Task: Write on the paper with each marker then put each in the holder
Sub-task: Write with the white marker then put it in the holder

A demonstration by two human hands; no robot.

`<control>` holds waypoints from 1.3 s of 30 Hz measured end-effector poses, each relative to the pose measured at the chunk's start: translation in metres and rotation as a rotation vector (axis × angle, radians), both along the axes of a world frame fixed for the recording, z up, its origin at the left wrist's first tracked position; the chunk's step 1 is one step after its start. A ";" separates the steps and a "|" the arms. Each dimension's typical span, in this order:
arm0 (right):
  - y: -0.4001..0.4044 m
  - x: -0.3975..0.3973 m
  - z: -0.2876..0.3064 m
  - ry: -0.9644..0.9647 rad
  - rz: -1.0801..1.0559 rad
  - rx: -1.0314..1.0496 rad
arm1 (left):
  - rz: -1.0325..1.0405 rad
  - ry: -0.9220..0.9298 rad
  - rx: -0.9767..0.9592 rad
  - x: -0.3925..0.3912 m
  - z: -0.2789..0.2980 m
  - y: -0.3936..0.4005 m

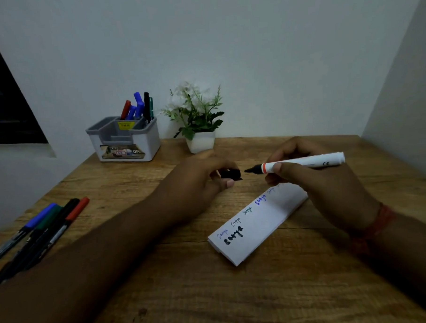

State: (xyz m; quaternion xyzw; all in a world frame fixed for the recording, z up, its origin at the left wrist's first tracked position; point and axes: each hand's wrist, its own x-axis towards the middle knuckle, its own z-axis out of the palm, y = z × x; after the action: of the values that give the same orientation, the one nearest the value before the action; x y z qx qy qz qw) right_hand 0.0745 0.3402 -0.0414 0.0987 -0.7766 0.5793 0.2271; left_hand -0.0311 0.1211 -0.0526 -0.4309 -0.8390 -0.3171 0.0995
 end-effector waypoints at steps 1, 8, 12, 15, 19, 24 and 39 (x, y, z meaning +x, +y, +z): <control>0.000 0.000 0.000 -0.003 0.003 0.004 | -0.005 0.009 0.005 0.001 0.000 0.001; -0.003 0.000 -0.001 -0.032 0.002 0.028 | -0.057 0.090 0.002 0.006 0.003 0.004; -0.005 0.000 -0.003 -0.045 0.015 0.024 | -0.068 0.173 -0.042 0.007 0.004 0.006; -0.005 -0.002 -0.004 -0.069 0.040 -0.042 | -0.077 0.198 -0.049 0.007 0.005 0.006; -0.004 -0.005 -0.007 -0.120 0.105 -0.188 | -0.101 0.202 0.003 0.011 0.008 0.005; -0.005 -0.004 -0.008 -0.139 0.127 -0.319 | -0.071 0.083 0.148 0.017 0.006 0.008; -0.025 -0.015 0.009 -0.099 0.094 -0.366 | 0.039 0.000 0.258 0.021 0.022 0.011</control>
State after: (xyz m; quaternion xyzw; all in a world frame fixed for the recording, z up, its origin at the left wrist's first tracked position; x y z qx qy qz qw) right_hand 0.0597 0.3152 -0.0327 0.0633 -0.6629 0.7251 0.1756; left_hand -0.0098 0.1320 -0.0310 -0.3982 -0.7993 -0.4205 0.1604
